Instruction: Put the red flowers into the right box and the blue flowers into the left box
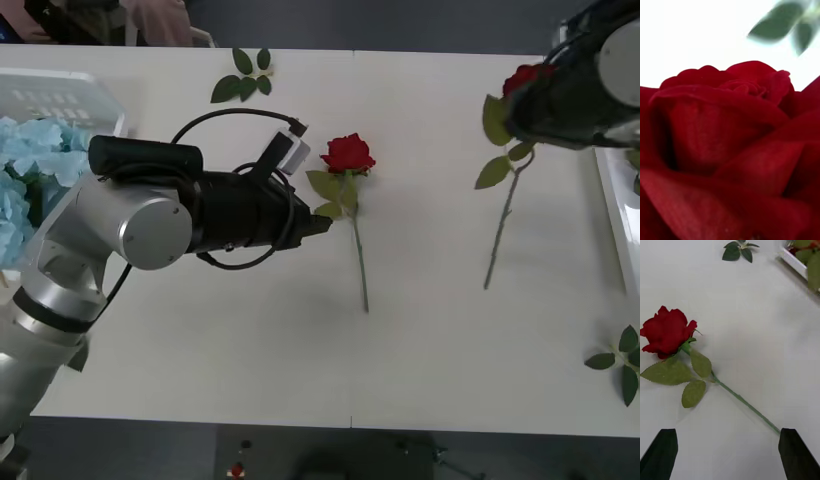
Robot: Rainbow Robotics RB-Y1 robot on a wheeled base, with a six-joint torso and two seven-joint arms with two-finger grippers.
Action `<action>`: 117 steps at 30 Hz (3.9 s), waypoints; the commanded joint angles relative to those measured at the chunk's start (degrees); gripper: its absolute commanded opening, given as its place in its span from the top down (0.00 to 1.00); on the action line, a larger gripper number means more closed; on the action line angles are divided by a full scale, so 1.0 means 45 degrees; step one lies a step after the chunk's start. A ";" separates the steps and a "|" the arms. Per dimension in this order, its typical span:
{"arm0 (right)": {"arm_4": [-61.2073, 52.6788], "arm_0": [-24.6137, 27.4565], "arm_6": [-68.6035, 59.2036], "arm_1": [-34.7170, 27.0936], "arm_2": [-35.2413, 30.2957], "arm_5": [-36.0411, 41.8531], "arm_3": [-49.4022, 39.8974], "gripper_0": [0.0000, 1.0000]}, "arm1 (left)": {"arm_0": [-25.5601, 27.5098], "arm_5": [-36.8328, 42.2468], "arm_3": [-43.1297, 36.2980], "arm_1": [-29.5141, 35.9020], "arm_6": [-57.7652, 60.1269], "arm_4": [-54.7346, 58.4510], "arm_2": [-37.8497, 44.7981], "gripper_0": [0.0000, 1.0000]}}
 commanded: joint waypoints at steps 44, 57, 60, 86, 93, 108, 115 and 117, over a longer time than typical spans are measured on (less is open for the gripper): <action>0.0170 -0.3468 0.9369 -0.1418 0.5423 -0.8427 1.3763 0.25 | -0.6950 -0.4345 1.0804 -0.2768 0.6635 -0.0969 -0.4785 0.23; -0.5553 -0.3233 0.9838 -0.3274 0.5364 -0.6142 0.8392 0.23 | -0.7458 -0.4326 1.1117 -0.2827 0.6401 -0.2395 -0.5723 0.24; -0.6920 -0.2940 1.0033 -0.3625 0.4817 -0.5615 0.6576 0.22 | -0.7653 -0.4345 1.1117 -0.2866 0.6401 -0.2961 -0.6094 0.24; -1.4323 0.1689 1.7689 -0.0618 -0.2722 -0.3388 0.4271 0.21 | -0.4645 -0.4150 0.2093 0.2329 0.6479 -0.0149 -0.5332 0.24; -1.5104 0.1982 1.8080 0.0496 -0.3152 -0.2705 0.4271 0.21 | -0.0133 -0.4189 -0.3043 0.4810 0.5366 -0.0246 -0.3067 0.01; -0.9850 0.2021 1.7670 0.3582 -0.3093 -0.1963 0.3138 0.22 | 0.7503 -0.5010 -0.9352 0.7603 0.2377 0.0203 0.1738 0.00; -0.4479 0.1513 1.3861 0.5515 -0.2800 -0.1845 0.1752 0.22 | 0.8343 -0.2217 -0.9723 0.4849 0.0170 0.0633 0.3691 0.00; -0.3795 0.1318 1.3216 0.5750 -0.2546 -0.1865 0.1693 0.22 | 0.7816 -0.0888 -0.9547 0.3970 -0.0220 0.0750 0.4140 0.00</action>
